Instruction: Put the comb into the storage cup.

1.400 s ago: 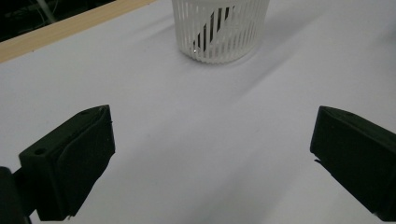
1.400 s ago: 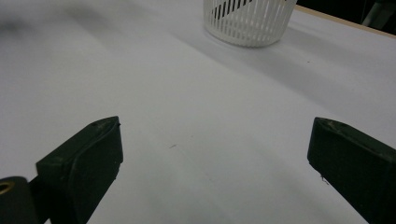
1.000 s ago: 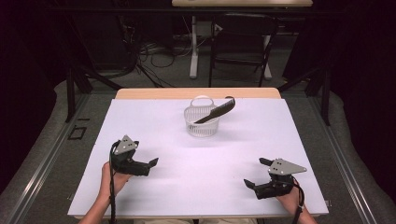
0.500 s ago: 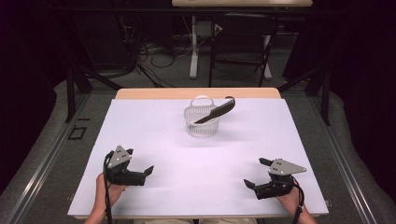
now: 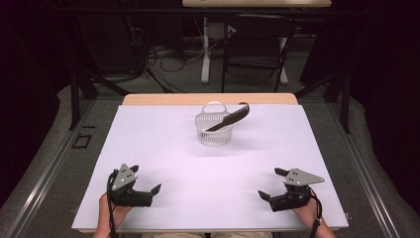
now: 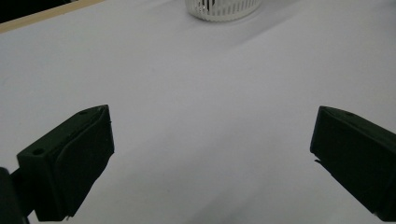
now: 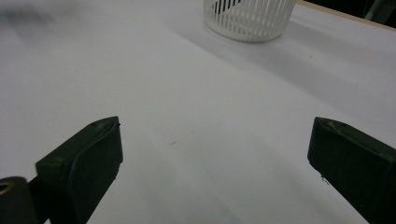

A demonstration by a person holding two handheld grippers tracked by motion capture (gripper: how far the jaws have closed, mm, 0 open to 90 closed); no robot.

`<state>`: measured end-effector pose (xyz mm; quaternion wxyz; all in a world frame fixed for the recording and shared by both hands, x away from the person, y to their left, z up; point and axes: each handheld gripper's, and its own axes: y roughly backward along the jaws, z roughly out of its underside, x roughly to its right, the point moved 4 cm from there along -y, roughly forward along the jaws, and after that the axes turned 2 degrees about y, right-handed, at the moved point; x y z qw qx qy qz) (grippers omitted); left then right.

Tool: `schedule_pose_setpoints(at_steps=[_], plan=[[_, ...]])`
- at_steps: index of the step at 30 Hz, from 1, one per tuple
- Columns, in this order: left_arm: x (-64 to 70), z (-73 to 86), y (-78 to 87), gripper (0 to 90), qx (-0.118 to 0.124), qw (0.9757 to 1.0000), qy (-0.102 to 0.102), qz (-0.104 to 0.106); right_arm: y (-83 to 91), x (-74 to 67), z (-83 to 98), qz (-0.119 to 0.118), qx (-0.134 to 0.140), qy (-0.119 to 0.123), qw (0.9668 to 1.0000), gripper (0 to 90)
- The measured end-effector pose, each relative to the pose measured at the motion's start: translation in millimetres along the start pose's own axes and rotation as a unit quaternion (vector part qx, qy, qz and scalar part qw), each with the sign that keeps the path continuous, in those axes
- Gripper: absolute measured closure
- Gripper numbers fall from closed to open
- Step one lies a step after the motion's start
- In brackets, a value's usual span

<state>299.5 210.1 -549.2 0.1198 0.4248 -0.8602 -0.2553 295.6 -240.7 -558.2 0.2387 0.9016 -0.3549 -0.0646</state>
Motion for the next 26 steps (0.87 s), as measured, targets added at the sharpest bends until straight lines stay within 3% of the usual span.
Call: schedule_pose_setpoints(at_steps=[5, 14, 26], plan=[[5.5, 5.7, 3.9, 0.0, 0.004, 1.0000, 0.003, 0.004, -0.9, 0.1, 0.3, 0.000, -0.001, -0.001, 1.0000, 2.5], [16.4, 11.9, 9.4, 0.0, 0.007, 0.9999, -0.011, 0.000, -1.7, -0.5, 0.6, -0.001, -0.004, -0.001, 1.0000, 2.6], [10.3, 11.2, 10.1, 0.0, 0.017, 0.9998, -0.003, -0.009, -2.7, -0.7, 1.2, -0.004, -0.009, 0.001, 1.0000, 2.3]])
